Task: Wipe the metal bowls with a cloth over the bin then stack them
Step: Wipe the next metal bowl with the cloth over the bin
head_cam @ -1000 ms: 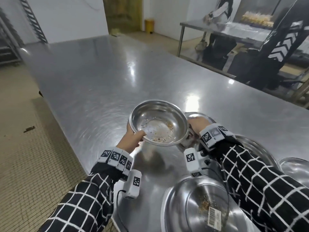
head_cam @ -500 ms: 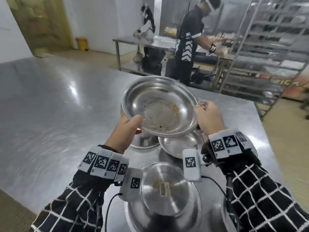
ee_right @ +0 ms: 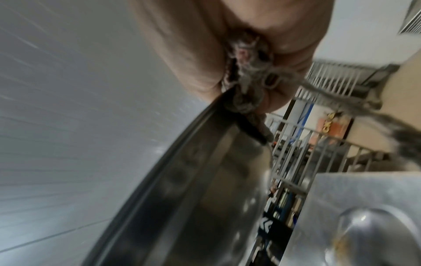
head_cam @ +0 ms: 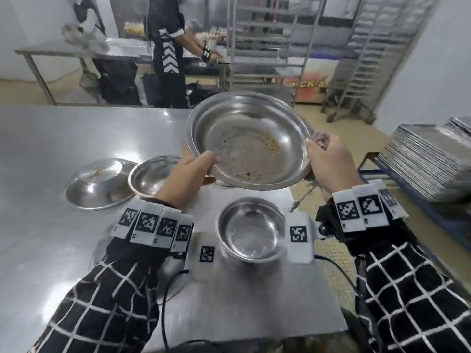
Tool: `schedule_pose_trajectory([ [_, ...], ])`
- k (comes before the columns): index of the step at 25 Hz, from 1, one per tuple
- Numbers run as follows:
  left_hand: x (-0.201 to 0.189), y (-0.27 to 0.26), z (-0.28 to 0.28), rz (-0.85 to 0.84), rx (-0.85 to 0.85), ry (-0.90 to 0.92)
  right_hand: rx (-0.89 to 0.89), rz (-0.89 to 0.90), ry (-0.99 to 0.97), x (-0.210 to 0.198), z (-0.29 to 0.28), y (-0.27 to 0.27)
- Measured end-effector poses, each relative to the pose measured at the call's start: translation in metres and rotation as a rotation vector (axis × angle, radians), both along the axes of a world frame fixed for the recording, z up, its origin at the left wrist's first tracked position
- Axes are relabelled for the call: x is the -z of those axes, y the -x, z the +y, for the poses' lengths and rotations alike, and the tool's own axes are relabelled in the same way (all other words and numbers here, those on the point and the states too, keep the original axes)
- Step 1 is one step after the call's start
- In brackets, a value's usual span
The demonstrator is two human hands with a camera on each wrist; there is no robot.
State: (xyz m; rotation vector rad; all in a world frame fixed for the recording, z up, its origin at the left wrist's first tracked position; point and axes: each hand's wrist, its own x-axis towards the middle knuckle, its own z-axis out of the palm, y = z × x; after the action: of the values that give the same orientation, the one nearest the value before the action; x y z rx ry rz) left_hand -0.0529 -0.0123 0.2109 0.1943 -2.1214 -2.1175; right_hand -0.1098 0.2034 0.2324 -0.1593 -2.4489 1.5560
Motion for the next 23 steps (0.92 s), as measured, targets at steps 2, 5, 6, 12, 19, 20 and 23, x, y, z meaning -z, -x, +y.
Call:
schedule_pose_trajectory([
  [2,0.009,-0.007,0.053,-0.019,0.125,-0.032,0.104,-0.020,-0.005,0.007,0.062,-0.031],
  [5,0.025,-0.022,0.136,-0.055,0.314,-0.111,0.238,-0.044,0.015,0.019,0.144,-0.087],
  [6,0.031,-0.028,0.161,-0.074,0.354,-0.126,0.282,-0.054,0.034,0.025,0.167,-0.106],
  [12,0.059,-0.054,0.279,-0.229,0.597,-0.164,0.582,-0.117,0.078,0.065,0.268,-0.192],
  [19,0.074,-0.028,0.339,-0.213,0.708,-0.084,0.753,-0.138,0.095,0.094,0.309,-0.214],
  [20,0.073,-0.018,0.344,-0.186,0.707,-0.055,0.760,-0.153,0.059,0.096,0.314,-0.211],
  [23,0.077,0.010,0.351,-0.100,0.714,0.068,0.774,-0.161,-0.010,0.098,0.326,-0.200],
])
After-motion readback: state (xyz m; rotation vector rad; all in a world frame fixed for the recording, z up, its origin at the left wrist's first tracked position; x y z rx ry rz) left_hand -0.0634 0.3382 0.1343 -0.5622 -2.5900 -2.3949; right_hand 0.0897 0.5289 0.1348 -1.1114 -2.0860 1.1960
